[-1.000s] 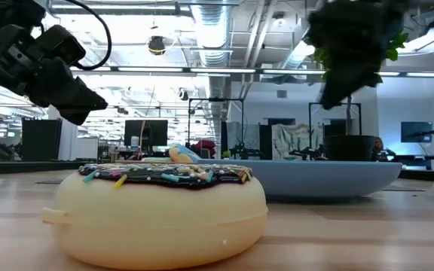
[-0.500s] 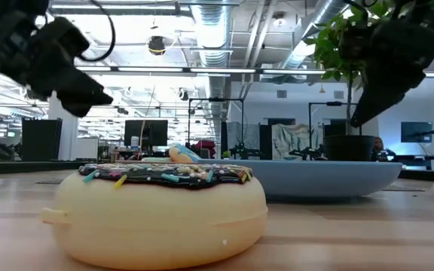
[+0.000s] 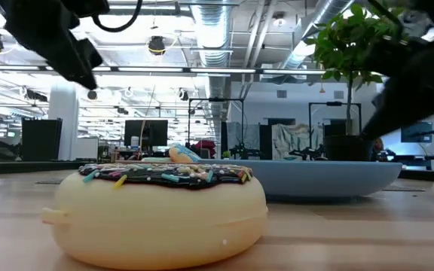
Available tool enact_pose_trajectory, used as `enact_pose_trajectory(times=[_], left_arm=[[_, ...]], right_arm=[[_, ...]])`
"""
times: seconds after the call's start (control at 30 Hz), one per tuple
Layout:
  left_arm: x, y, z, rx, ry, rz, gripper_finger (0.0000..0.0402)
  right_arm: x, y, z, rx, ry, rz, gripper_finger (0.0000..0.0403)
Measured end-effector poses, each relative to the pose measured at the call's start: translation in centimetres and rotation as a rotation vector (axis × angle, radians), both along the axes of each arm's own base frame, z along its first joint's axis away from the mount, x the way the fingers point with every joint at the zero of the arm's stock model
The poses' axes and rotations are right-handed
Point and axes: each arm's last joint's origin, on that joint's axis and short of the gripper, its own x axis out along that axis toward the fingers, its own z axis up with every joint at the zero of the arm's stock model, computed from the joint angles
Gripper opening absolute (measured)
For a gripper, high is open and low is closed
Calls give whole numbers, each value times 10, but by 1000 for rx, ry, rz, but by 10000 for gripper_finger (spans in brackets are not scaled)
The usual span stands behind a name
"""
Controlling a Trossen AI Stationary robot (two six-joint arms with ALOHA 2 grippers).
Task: Pick & Place donuts
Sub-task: Put the large white donut into the pink plate
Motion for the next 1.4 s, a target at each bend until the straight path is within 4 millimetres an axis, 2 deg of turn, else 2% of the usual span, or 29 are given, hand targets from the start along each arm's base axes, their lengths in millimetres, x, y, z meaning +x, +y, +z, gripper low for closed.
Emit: enact_pose_trajectory(times=[0.1,0.2,0.4,0.6,0.73,0.93,1.4], left_arm=[[5,-15,3,-25,71,71,127],[4,-33,-2,-50,118,123,127],[-8,-71,-10,-157,159,163,127],[-19,-93,-22,-204,223,185,127],[-23,-102,-30,-240,292,188,127],[-30,-111,-34,-233,305,172,127],[-31,-107,-38,-49,297,-37,127]], right_arm=[[-14,-3,-7,37,-29,-3,1],[-24,-5,-4,80,-85,-28,3],[-31,-6,12,107,-180,17,1],[-33,-5,16,87,-194,47,1],[-34,-6,15,72,-187,39,1],[-34,-7,15,64,-185,36,1],[-34,-7,15,61,-185,34,1]])
